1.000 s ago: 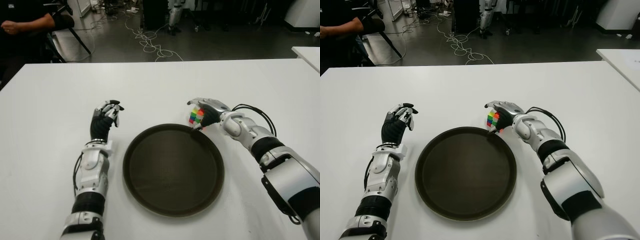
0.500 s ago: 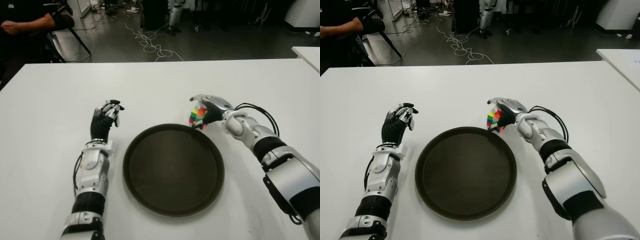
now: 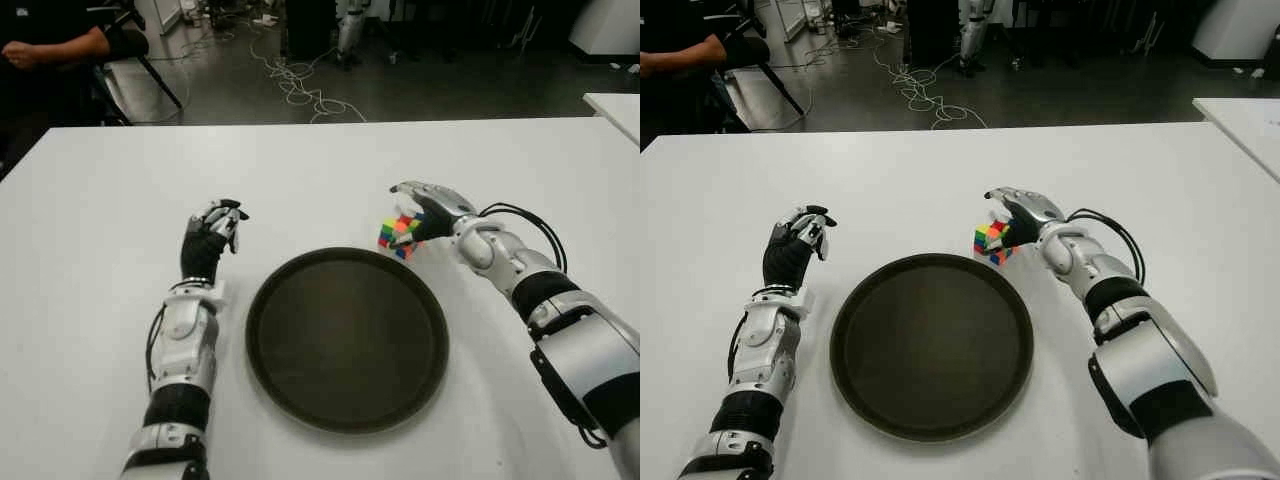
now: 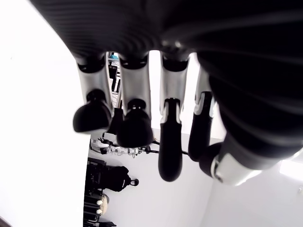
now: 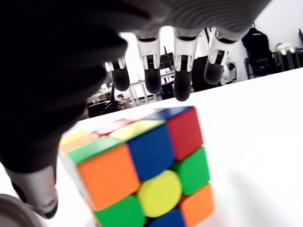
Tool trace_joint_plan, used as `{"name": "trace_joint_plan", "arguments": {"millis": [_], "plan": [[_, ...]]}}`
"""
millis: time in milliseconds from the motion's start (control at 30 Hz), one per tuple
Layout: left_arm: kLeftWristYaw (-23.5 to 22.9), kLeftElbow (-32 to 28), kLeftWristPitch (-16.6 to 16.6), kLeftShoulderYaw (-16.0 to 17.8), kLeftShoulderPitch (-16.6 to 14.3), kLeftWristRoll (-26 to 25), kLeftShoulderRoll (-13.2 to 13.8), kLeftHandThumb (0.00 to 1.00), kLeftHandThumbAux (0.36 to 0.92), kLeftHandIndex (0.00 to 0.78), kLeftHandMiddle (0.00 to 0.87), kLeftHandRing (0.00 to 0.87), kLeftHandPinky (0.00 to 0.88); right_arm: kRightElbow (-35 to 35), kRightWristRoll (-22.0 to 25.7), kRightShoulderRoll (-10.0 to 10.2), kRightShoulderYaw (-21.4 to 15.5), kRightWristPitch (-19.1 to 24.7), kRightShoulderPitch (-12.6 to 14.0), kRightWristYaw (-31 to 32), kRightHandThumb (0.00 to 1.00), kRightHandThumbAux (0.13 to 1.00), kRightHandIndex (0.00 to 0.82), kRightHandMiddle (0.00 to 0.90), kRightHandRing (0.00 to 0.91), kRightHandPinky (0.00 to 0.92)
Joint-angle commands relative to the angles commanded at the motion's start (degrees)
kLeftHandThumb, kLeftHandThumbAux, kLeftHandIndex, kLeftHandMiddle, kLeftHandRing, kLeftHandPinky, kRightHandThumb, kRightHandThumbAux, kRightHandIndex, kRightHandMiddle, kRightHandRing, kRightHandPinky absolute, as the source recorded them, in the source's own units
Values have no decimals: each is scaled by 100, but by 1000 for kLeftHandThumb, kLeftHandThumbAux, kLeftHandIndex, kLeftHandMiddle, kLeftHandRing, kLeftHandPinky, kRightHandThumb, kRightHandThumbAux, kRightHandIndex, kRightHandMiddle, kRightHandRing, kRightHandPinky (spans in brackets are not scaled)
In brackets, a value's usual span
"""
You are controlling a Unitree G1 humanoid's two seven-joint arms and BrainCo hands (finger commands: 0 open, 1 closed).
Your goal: Pick up the Rubik's Cube and put it in the plate
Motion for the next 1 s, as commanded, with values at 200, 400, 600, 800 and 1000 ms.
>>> {"name": "trace_joint_plan", "arguments": {"millis": [200, 400, 600, 800, 1000], "plan": [[52, 13, -1, -11, -13, 44, -1, 857, 661, 422, 532, 790, 805, 8, -19, -12, -20, 41, -6, -7, 0, 666, 140, 135, 127, 101], [41, -1, 18, -15, -17, 43, -7, 857, 660, 423, 535, 795, 807, 1, -24, -30, -55, 22, -5, -33, 0, 684, 139, 135, 125, 104], [36, -33, 95, -10, -8, 16, -8, 857, 661, 422, 535, 794, 807, -1, -12, -41, -79, 8, -17, -11, 0, 699, 151, 143, 137, 119], [73, -76, 173, -19, 1, 31, -13, 857, 661, 421, 534, 797, 808, 5, -13, -45, -84, -6, -20, 5, 0, 712, 159, 152, 149, 138], [70, -36, 157, -6, -14, 25, -9, 856, 662, 418, 535, 798, 807, 12, -40, -44, -60, 18, -26, 11, 0, 703, 152, 146, 140, 126]]}}
